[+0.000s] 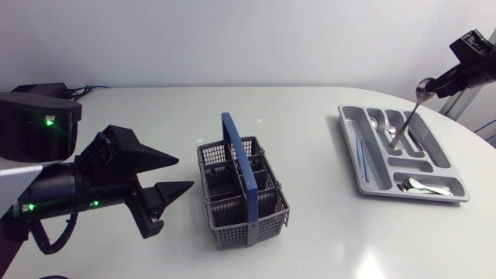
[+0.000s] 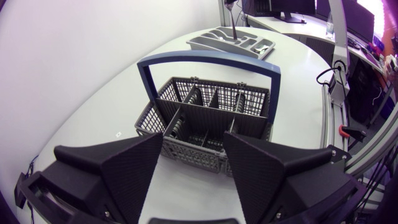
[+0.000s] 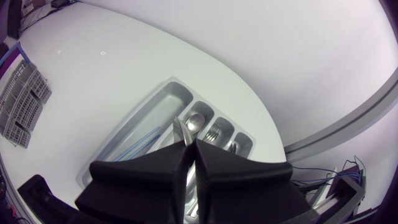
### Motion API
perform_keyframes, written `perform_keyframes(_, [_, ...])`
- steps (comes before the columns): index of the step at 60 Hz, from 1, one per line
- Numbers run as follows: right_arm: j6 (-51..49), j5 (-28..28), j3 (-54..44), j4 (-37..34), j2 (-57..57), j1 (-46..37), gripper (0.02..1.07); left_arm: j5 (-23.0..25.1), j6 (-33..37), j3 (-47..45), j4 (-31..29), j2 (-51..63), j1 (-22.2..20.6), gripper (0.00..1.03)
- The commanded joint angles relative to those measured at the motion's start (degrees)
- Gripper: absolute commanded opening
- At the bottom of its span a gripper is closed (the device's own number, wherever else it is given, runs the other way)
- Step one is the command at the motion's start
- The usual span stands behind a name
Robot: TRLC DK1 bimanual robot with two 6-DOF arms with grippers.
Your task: Unload the cutlery basket into the drawer organizer.
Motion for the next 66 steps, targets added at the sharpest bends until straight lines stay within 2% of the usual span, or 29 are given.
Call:
perform_keyframes(1, [-1.64,1.27,2.21,0.02,1.78,0.31,0.08,0.15,-0.47,-1.66,0.76,-0.16,0.39,0.69])
perform_keyframes(24, [-2.25,3.47,6.69,-0.24,10.83,2.95,0.08,0.15,-0.47,-1.66,-0.21,-1.65,0.12,0.69])
perform_keyframes(37, [-0.32,4.26,13.11,-0.06,19.01,3.48,0.10,0.15,-0.64,-1.48,-0.47,-1.65,0.12,0.69])
perform_keyframes(44, [2.05,4.26,17.42,0.11,23.22,3.57,0.24,0.15,-0.73,-1.48,-0.47,-1.65,0.21,0.69])
perform_keyframes(51, [3.55,5.14,19.09,1.69,25.95,3.92,0.27,0.15,-0.82,-1.31,-0.65,-1.65,0.21,0.69])
perform_keyframes(52, [3.81,5.40,19.26,2.13,26.48,4.09,0.33,0.15,-0.82,-1.31,-0.65,-1.65,0.21,0.69])
perform_keyframes(54, [3.81,5.58,19.53,2.40,27.00,4.27,0.36,0.15,-0.82,-1.22,-0.65,-1.65,0.21,0.69])
perform_keyframes(62, [4.34,5.93,19.70,2.84,28.23,4.97,0.37,0.15,-0.90,-0.96,-0.91,-1.65,0.21,0.69])
perform_keyframes(66, [4.78,5.93,18.73,3.19,27.97,5.15,0.43,0.15,-0.99,-1.04,-0.91,-1.74,0.03,0.69])
